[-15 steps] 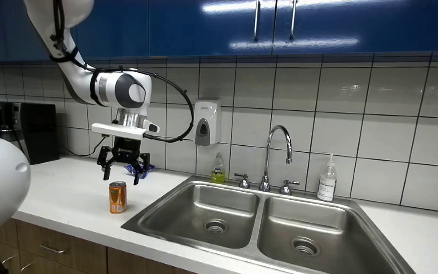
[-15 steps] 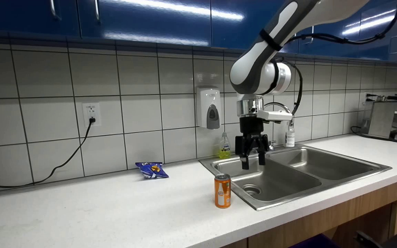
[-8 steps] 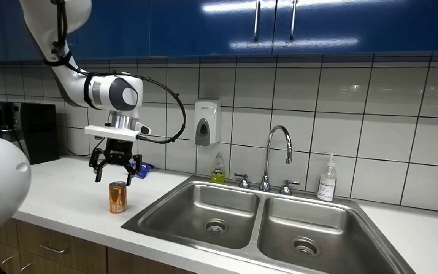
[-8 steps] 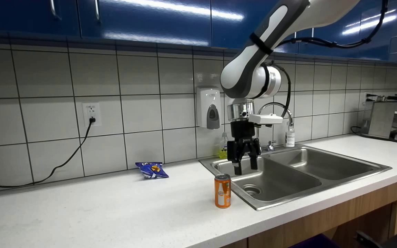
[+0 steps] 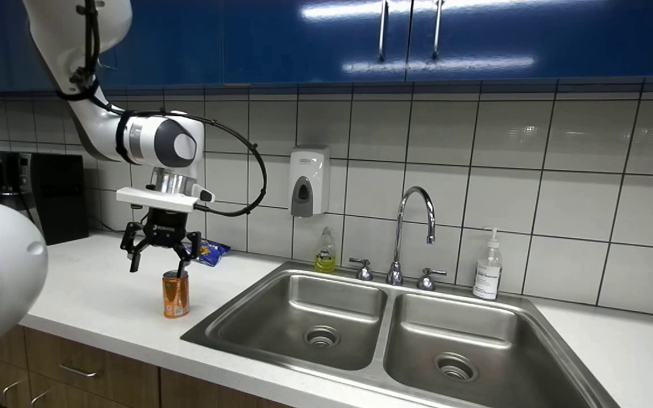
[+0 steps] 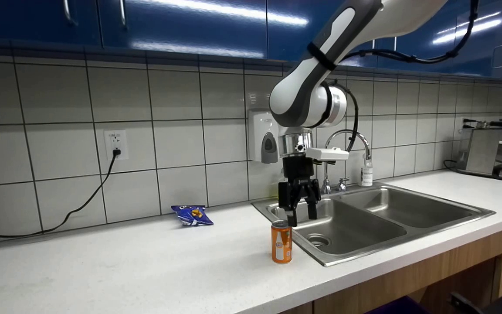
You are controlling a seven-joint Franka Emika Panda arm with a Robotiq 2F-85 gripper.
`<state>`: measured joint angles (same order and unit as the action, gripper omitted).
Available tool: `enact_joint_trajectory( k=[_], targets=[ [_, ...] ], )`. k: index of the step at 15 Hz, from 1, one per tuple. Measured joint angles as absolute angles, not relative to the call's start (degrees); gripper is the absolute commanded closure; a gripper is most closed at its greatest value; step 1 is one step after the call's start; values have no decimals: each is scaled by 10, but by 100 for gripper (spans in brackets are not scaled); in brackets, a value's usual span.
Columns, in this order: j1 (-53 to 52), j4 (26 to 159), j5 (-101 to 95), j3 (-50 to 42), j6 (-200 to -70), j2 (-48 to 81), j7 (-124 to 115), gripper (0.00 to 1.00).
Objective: Place the can of fanta in the left sink
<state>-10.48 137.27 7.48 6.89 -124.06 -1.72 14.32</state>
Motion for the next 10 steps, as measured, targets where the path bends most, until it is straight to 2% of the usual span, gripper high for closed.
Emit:
enact_joint_trajectory(
  k=[10],
  targets=[
    [-106,1350,75,73,-1264,35,156,0]
  ],
)
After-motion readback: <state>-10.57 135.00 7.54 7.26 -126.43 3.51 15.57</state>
